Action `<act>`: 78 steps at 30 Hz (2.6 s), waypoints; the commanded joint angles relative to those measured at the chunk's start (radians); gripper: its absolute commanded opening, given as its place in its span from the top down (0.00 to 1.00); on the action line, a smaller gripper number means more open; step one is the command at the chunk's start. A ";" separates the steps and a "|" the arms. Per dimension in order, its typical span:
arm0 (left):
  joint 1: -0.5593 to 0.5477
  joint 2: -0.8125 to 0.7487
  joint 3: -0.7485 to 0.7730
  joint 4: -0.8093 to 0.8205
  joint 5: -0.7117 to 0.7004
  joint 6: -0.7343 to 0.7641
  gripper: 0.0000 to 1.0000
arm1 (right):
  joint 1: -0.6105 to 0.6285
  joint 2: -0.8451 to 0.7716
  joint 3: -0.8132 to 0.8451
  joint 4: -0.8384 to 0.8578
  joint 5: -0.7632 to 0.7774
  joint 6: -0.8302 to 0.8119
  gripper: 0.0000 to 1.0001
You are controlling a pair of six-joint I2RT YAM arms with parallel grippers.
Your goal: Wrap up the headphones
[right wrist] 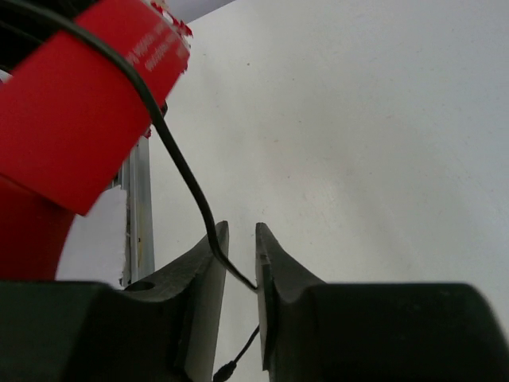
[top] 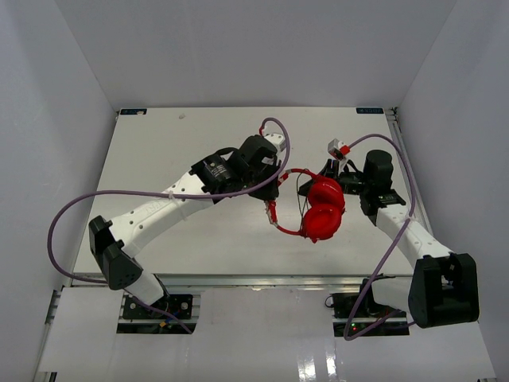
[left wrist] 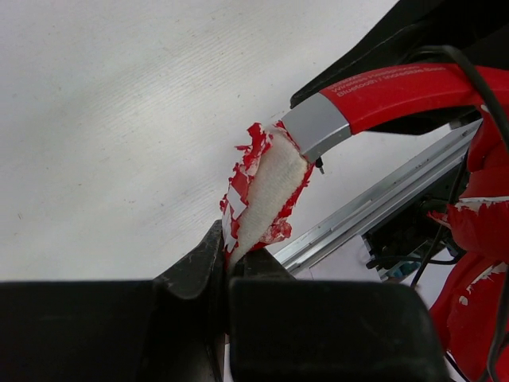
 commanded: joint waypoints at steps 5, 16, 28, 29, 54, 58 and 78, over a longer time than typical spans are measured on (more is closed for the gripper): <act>-0.028 0.034 0.168 -0.063 -0.009 -0.029 1.00 | 0.010 0.010 -0.050 0.185 -0.035 0.115 0.66; -0.046 0.095 0.297 -0.141 -0.043 -0.028 1.00 | 0.019 0.034 -0.116 0.318 -0.055 0.189 0.55; -0.046 0.107 0.376 -0.186 -0.112 -0.020 1.00 | 0.019 0.000 -0.177 0.277 -0.073 0.112 0.54; -0.046 0.106 0.373 -0.187 -0.118 -0.019 1.00 | 0.019 -0.006 -0.180 0.267 -0.072 0.101 0.54; -0.046 0.046 0.335 -0.195 -0.150 -0.016 1.00 | 0.008 -0.091 -0.186 0.098 -0.032 -0.018 0.49; -0.046 0.018 0.304 -0.173 -0.107 -0.012 1.00 | 0.003 -0.074 -0.178 0.110 -0.040 -0.002 0.45; -0.046 -0.086 0.195 -0.127 -0.096 -0.018 1.00 | -0.001 -0.013 -0.124 0.171 -0.075 0.094 0.65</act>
